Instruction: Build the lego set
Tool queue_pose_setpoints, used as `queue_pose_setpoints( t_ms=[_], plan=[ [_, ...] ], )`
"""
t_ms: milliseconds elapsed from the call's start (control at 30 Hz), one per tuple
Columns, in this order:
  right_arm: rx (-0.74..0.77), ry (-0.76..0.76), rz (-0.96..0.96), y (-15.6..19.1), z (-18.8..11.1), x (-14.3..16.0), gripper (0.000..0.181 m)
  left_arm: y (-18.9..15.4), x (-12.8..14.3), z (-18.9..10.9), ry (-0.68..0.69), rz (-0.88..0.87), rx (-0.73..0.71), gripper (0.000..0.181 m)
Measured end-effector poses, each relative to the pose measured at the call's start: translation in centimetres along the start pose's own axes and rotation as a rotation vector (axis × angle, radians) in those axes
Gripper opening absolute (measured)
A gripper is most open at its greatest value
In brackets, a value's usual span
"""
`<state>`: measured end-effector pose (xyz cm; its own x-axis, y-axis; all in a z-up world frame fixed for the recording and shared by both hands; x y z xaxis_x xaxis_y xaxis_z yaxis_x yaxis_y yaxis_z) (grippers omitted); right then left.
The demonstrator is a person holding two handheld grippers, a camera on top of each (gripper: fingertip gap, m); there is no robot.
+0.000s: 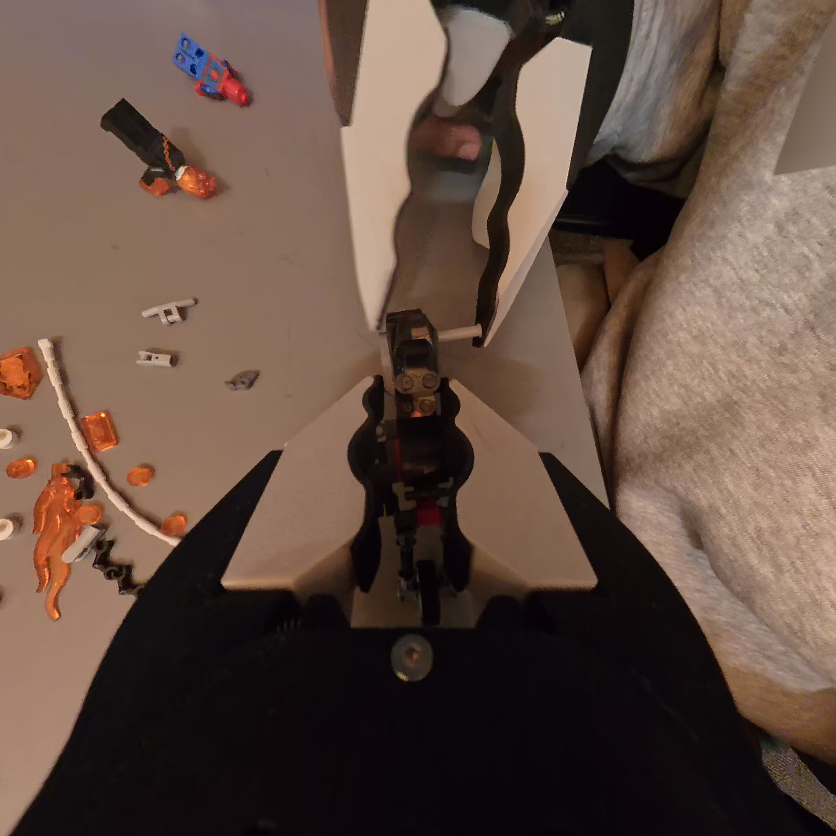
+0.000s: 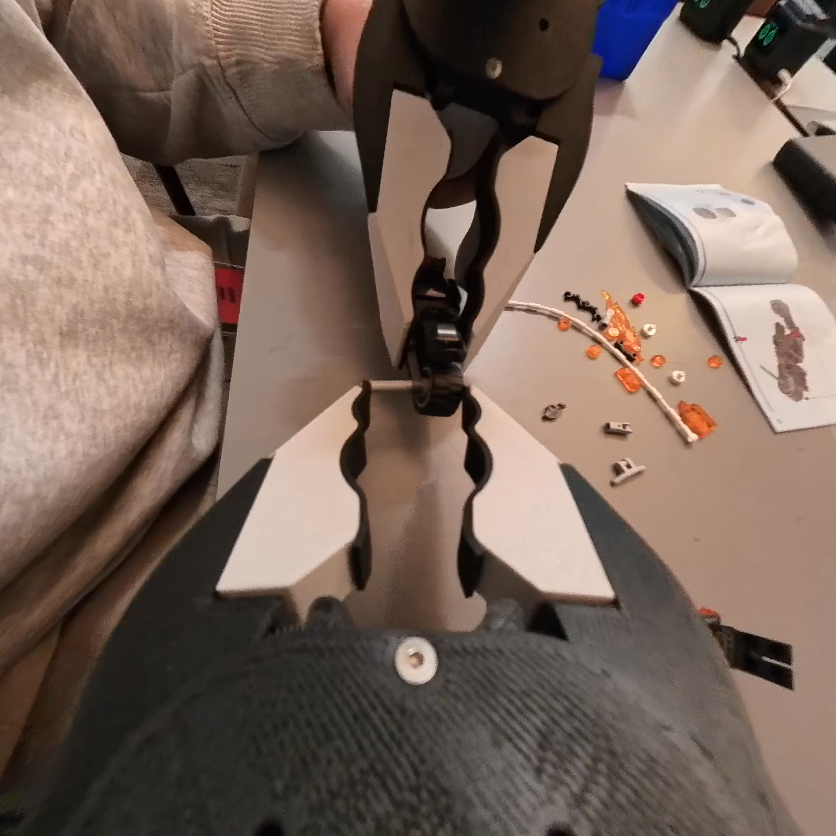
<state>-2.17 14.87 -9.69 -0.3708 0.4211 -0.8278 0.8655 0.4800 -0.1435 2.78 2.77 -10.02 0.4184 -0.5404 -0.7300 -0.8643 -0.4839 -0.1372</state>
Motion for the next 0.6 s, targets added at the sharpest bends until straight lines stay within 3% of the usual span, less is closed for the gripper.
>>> queue_pose_setpoints(
  t_ms=[400,600],
  plan=[
    [-0.026,-0.003,0.045,-0.06,0.27,0.16,0.039,0.02,0.07,0.27,0.019,-0.018,-0.003,0.023],
    [-0.007,-0.041,-0.028,0.19,0.03,0.15,0.037,0.08,0.04,0.30,0.015,-0.037,0.006,0.023]
  ],
)
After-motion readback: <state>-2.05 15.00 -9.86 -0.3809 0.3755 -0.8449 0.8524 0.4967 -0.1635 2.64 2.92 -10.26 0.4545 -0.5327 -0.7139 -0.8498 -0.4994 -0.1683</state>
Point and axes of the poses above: each gripper's, where its closed fingertips meet, z out along the fingers, x out of its underside, y = z × x across the jaws, the point moved 8 cm from there along -z, back along the fingers, and after that the axes turned 1 degree about y, right-handed, at the moved point
